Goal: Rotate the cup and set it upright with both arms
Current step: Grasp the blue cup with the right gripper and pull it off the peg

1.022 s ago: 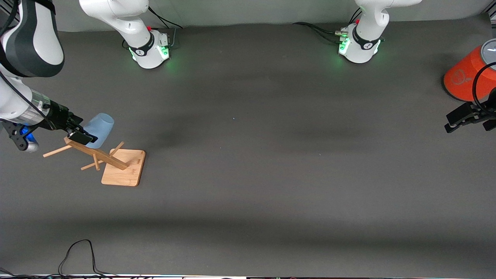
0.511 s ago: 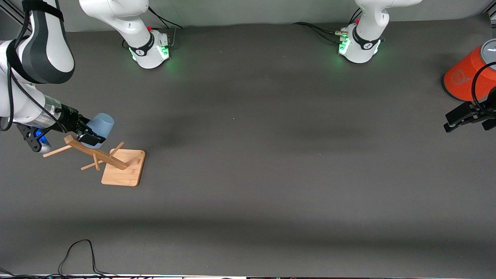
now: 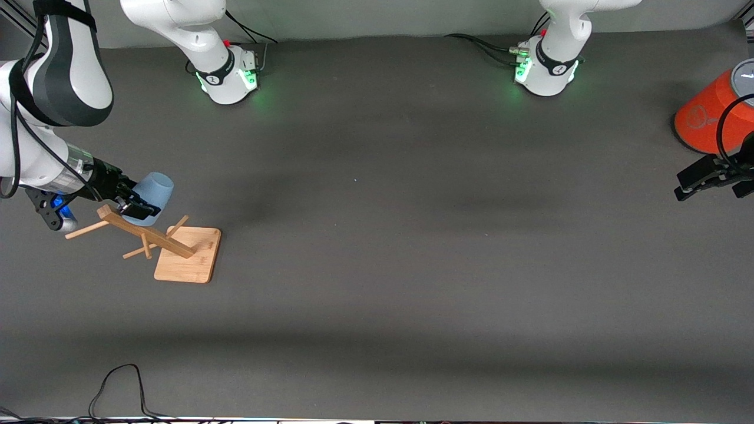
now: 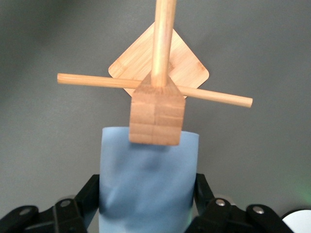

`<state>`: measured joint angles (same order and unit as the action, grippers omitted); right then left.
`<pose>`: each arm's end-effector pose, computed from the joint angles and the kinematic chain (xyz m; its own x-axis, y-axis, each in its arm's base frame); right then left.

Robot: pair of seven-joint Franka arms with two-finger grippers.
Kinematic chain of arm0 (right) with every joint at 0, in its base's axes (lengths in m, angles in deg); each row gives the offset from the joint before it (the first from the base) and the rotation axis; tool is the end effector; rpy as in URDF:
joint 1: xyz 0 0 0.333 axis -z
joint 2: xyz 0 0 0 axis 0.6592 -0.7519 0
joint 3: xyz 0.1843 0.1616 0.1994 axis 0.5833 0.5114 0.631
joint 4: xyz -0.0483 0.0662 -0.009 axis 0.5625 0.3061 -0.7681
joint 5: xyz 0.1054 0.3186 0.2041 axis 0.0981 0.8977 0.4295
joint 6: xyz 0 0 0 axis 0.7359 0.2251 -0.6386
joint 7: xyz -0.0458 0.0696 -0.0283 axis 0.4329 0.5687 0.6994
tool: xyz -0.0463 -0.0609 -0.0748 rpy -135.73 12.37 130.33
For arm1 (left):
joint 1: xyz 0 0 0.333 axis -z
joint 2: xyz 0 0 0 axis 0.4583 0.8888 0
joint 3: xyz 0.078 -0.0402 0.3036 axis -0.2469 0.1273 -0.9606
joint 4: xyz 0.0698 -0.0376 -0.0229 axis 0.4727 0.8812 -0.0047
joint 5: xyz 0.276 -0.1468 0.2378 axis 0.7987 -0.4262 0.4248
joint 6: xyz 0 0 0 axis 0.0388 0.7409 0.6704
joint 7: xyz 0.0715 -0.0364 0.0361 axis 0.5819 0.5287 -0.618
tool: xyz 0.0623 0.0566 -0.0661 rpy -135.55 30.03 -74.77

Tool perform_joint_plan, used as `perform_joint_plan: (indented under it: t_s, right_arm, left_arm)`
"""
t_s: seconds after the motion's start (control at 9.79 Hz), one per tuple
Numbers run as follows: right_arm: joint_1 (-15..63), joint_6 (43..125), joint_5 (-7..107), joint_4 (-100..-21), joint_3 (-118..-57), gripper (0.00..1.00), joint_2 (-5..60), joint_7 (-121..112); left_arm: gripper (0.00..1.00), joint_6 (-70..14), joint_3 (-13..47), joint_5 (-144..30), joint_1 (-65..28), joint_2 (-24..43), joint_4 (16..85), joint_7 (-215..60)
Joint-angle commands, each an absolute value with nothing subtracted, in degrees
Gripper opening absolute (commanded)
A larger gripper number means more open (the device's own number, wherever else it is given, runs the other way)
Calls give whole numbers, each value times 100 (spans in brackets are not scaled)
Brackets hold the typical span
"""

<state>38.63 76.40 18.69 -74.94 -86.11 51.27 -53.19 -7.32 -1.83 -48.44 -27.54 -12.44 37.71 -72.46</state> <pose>0.5453 -0.0081 0.4644 0.6720 -0.7304 -0.1219 -0.7363 -0.6767 -0.0042 0.5852 0.0106 0.6271 0.9938 0.0450 0.1020 0.0444 -0.9990 0.0080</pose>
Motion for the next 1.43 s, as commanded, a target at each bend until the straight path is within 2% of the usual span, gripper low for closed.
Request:
perform_joint_plan:
  t_s: [0.0, 0.2, 0.51, 0.82, 1.12, 1.33]
  right_arm:
    - [3669, 7433, 1925, -7436, -8596, 54, 5430, -5425]
    - [3431, 7248, 1925, -7426, -8569, 54, 5631, -5705]
    - [2580, 7063, 1925, -7357, -8578, 54, 5896, -6530]
    - [1693, 7097, 1899, -7207, -8569, 54, 5800, -7942]
    - [428, 7816, 1854, -7023, -8569, 50, 5222, -10373]
    - [-232, 7889, 1837, -6296, -8569, 45, 4363, -12341]
  left_arm:
    - [100, -598, -211, -4817, -2710, -1261, 3722, -7252]
    - [100, -598, -203, -4817, -2710, -1261, 3722, -7252]
    - [100, -598, -203, -4817, -2710, -1261, 3713, -7243]
    - [100, -598, -211, -4817, -2710, -1261, 3713, -7243]
    - [100, -589, -203, -4817, -2702, -1270, 3713, -7243]
    - [100, -589, -203, -4817, -2702, -1270, 3713, -7243]
